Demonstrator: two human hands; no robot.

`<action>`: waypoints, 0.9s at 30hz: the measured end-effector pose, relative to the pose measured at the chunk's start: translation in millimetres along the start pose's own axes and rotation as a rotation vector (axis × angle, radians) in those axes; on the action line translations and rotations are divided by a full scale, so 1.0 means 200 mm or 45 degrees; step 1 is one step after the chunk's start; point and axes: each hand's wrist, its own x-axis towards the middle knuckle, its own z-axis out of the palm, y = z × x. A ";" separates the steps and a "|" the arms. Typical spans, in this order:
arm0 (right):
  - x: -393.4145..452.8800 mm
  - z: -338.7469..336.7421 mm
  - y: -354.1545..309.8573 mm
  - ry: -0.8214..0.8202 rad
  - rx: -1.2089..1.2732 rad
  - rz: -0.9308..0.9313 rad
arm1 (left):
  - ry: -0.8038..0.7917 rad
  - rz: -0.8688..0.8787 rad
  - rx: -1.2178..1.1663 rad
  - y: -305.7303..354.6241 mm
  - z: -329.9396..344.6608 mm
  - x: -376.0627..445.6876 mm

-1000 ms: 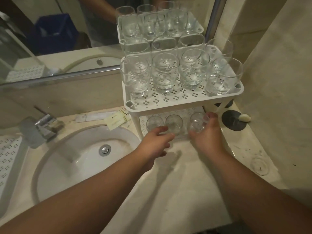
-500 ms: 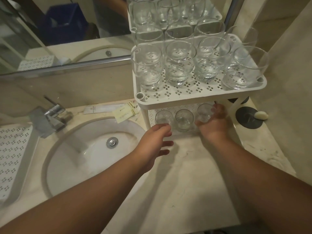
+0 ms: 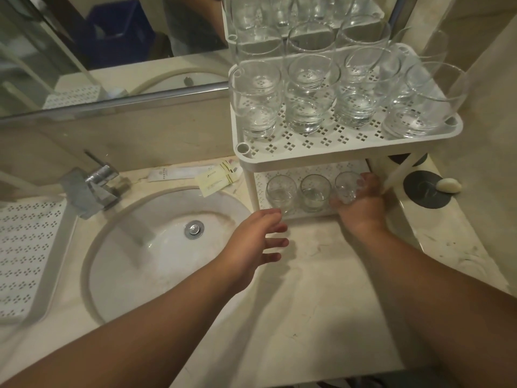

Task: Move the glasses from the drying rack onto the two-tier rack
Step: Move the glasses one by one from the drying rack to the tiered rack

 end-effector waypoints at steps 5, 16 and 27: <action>0.00 -0.01 0.00 -0.041 -0.052 -0.028 | 0.007 -0.001 0.003 -0.04 -0.01 -0.02; -0.39 -0.02 -0.07 0.233 -0.094 -0.413 | 0.137 0.052 0.128 -0.15 -0.06 -0.03; -0.65 0.25 -0.03 0.117 -0.293 -0.479 | 0.436 0.483 0.619 -0.25 -0.26 0.18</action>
